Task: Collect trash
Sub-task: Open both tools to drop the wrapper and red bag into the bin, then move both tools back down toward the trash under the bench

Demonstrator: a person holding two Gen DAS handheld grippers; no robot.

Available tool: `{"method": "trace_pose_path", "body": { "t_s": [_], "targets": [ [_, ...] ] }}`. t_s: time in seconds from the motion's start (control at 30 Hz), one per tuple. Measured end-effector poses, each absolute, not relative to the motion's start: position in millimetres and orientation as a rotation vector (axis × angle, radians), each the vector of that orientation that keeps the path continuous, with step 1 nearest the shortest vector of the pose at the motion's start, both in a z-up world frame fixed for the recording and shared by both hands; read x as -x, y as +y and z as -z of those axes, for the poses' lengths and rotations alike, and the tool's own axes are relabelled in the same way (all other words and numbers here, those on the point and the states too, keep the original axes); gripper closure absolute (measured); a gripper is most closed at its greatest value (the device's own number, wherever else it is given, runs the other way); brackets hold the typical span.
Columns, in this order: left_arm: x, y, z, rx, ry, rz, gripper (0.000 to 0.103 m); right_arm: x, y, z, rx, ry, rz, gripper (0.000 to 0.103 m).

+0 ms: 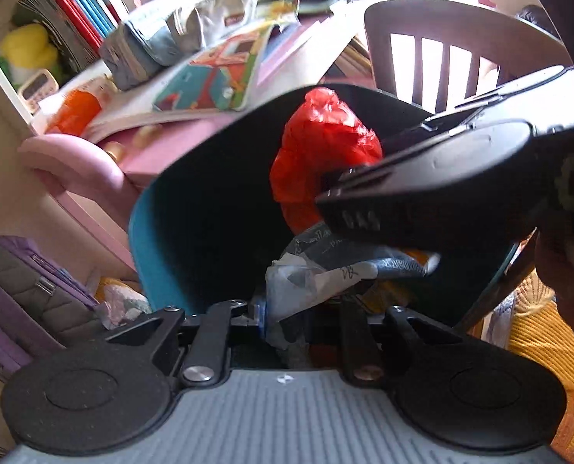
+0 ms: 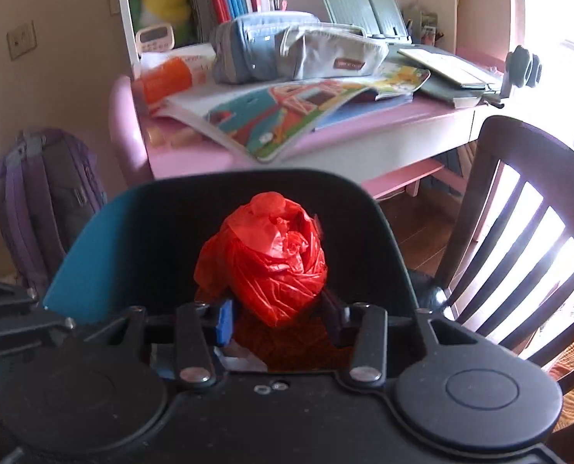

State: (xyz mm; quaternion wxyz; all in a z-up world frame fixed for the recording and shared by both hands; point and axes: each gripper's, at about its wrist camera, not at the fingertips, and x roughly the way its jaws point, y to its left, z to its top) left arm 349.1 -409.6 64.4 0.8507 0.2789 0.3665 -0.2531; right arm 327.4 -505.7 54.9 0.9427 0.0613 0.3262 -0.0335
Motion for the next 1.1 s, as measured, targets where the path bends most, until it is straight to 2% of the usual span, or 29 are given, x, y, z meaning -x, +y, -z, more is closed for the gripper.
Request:
{"method": "trace_pose_path", "body": {
  "t_s": [0.07, 0.17, 0.23, 0.33, 0.5, 0.53, 0.7, 1.1],
  "targets": [
    [-351.5, -411.2, -61.9, -0.591, 0.779, 0.521, 0.082, -325.6, -505.3, -54.8, -0.116, 0.661, 0.072, 0.055],
    [-353.1, -409.2, -62.2, -0.571, 0.787, 0.498, 0.069, -323.7, -506.1, -57.4, -0.110, 0.657, 0.076, 0.053],
    [-352.8, -405.9, -64.0, -0.549, 0.781, 0.496, 0.054, -321.3, -507.4, -60.6, -0.114, 0.646, 0.078, 0.052],
    [-351.4, -400.4, -69.0, -0.525, 0.767, 0.491, 0.040, -317.0, -508.7, -67.6, -0.118, 0.629, 0.086, 0.051],
    [-341.4, -389.4, -79.1, -0.500, 0.743, 0.492, 0.039, -301.1, -507.8, -82.6, -0.123, 0.596, 0.070, 0.050],
    [-339.0, -386.1, -81.7, -0.495, 0.740, 0.492, 0.034, -297.1, -506.3, -85.5, -0.118, 0.591, 0.066, 0.050],
    [-322.8, -365.8, -98.4, -0.453, 0.711, 0.493, 0.025, -275.0, -491.0, -98.5, -0.067, 0.563, 0.051, 0.049],
    [-283.7, -299.4, -139.2, -0.326, 0.653, 0.472, 0.024, -218.9, -445.4, -126.9, -0.028, 0.488, -0.050, 0.046]
  ]
}}
